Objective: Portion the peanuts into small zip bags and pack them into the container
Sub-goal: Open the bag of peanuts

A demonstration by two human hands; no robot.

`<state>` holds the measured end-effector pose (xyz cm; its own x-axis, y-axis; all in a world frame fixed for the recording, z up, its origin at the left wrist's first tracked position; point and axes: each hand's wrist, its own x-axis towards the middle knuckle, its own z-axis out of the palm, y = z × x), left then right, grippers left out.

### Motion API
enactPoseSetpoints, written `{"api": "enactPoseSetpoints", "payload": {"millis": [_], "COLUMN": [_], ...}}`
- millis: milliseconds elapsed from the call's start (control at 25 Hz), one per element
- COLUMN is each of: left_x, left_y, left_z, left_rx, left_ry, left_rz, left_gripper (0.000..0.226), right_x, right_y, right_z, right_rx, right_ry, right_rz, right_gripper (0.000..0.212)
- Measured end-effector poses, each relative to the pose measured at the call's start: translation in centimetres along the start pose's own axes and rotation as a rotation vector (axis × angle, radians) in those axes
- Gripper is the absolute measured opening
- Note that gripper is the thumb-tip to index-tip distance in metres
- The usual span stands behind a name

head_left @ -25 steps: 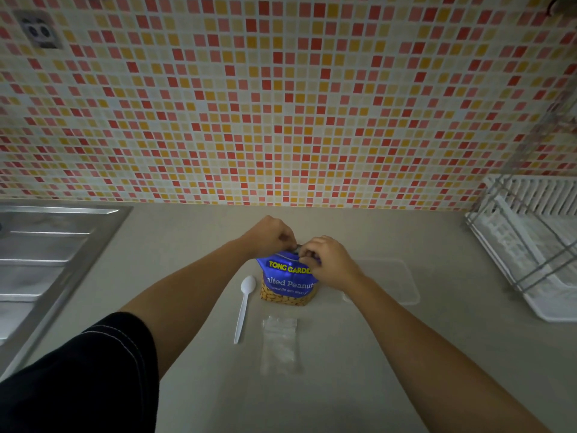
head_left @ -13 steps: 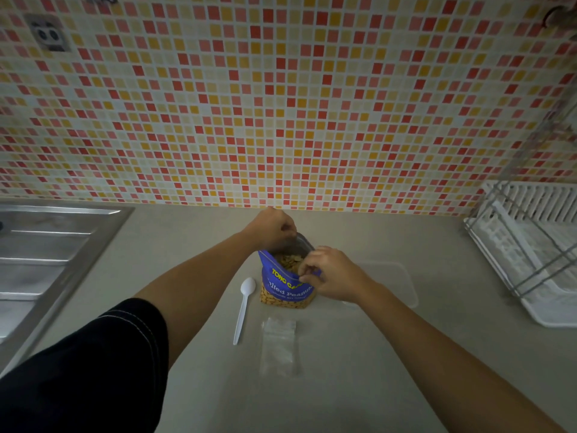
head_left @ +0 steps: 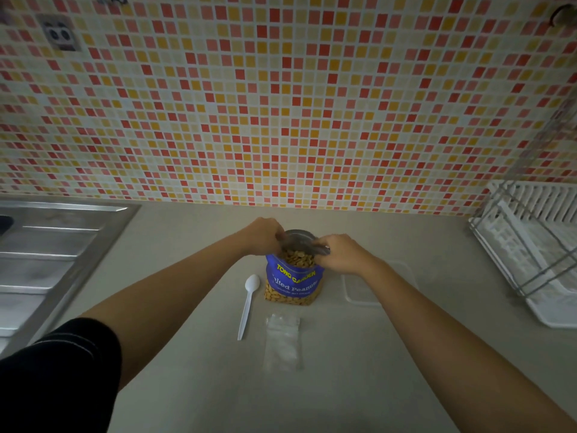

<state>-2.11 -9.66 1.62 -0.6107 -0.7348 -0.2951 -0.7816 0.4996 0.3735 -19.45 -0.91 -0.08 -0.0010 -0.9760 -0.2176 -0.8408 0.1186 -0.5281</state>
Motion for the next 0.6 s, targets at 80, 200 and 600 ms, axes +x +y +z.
{"api": "enactPoseSetpoints", "payload": {"millis": [80,200,600], "left_x": [-0.5,-0.4,-3.4], "left_y": [-0.1,-0.1,-0.7], "left_z": [0.0,0.2,2.8], "left_rx": [-0.096,-0.036,-0.497], "left_ry": [-0.019,0.002,0.691], "left_rz": [-0.019,-0.006,-0.093], "left_gripper": [0.040,0.042,0.019], "right_x": [-0.2,-0.6,-1.5], "right_y": [-0.4,-0.8,0.3], "right_z": [-0.4,-0.4,2.3], "right_rx": [0.030,0.019,-0.056], "right_ry": [-0.035,-0.031,0.505], "right_rz": [0.043,0.057,-0.187], "right_gripper": [0.043,0.048,0.023]}}
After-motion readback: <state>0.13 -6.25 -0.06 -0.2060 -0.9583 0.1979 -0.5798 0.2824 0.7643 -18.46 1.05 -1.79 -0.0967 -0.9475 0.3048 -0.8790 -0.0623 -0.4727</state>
